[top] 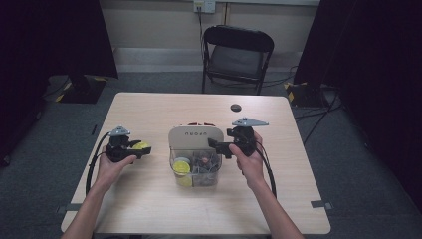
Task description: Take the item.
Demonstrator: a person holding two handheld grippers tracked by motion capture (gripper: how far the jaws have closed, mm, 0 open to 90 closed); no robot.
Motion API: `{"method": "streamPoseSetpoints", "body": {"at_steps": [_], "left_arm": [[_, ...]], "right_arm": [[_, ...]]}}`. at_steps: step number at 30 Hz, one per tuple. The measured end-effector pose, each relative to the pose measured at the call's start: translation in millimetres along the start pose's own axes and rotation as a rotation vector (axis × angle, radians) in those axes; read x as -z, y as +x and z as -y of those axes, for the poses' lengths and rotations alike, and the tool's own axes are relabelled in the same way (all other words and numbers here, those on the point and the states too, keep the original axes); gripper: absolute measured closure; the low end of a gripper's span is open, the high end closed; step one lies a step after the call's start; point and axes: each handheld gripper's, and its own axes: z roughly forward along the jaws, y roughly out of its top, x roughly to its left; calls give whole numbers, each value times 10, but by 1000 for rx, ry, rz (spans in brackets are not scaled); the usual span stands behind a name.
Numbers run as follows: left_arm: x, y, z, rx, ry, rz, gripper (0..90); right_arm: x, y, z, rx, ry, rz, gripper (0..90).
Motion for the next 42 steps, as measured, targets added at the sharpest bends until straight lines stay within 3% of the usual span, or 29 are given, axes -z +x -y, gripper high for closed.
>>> {"method": "streamPoseSetpoints", "body": {"at_steps": [14, 17, 28, 31, 35, 42], "left_arm": [[-204, 70, 151, 26, 64, -12, 385], [-210, 62, 152, 31, 60, 4, 384], [-251, 28, 156, 34, 73, 1, 380], [-243, 27, 153, 43, 62, 16, 358], [-222, 20, 142, 51, 46, 19, 258], [-64, -16, 172, 53, 26, -4, 215]], "right_arm": [[-16, 2, 8, 3, 8, -1, 122], [-14, 4, 7, 4, 9, 0, 123], [-11, 12, 7, 3, 10, 4, 126], [-9, 15, 7, 6, 9, 6, 127], [-10, 16, 8, 4, 9, 6, 127], [-22, 16, 9, 3, 12, 1, 125]]}}
